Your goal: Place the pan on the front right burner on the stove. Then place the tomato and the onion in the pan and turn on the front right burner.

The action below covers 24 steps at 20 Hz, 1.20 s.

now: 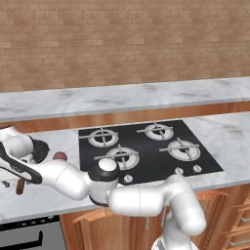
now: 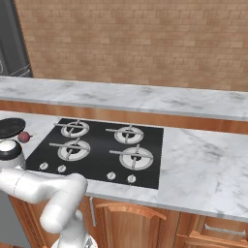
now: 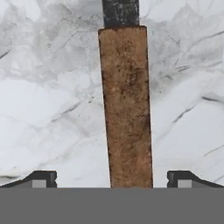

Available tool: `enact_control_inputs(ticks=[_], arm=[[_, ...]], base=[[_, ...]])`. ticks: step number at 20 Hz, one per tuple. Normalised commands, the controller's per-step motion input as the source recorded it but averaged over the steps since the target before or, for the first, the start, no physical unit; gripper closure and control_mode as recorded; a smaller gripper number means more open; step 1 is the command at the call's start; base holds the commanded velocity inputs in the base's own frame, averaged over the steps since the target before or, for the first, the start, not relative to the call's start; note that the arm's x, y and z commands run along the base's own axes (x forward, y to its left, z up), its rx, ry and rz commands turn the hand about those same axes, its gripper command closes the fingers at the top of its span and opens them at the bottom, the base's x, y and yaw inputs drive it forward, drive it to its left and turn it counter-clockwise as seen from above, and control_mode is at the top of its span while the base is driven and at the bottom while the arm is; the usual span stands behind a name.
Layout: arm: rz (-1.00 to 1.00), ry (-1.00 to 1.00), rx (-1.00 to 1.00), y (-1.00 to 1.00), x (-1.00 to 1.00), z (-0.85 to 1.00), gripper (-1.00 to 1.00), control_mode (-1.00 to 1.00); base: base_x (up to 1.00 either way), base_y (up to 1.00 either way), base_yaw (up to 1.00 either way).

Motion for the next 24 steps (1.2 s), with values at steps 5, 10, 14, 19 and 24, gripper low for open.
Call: enact_control_inputs(ticks=[5, 10, 14, 19, 24], arm=[[-0.08, 0.00, -0.08, 0.00, 0.00, -0.08, -1.00, -1.00], [-0.06, 0.02, -0.02, 0.00, 0.00, -0.17, 1.00, -1.00], [-0.06, 0.05, -0.02, 0.00, 0.00, -0.15, 1.00, -1.00], [-0.06, 0.01, 0.00, -0.02, 0.00, 0.04, 1.00, -1.00], [-0.07, 0.00, 0.00, -0.01, -0.05, 0.22, 1.00, -1.00]], base=[[0.00, 0.00, 0.00], [0.00, 0.00, 0.00], [0.00, 0.00, 0.00], [0.00, 0.00, 0.00], [0.00, 0.00, 0.00]])
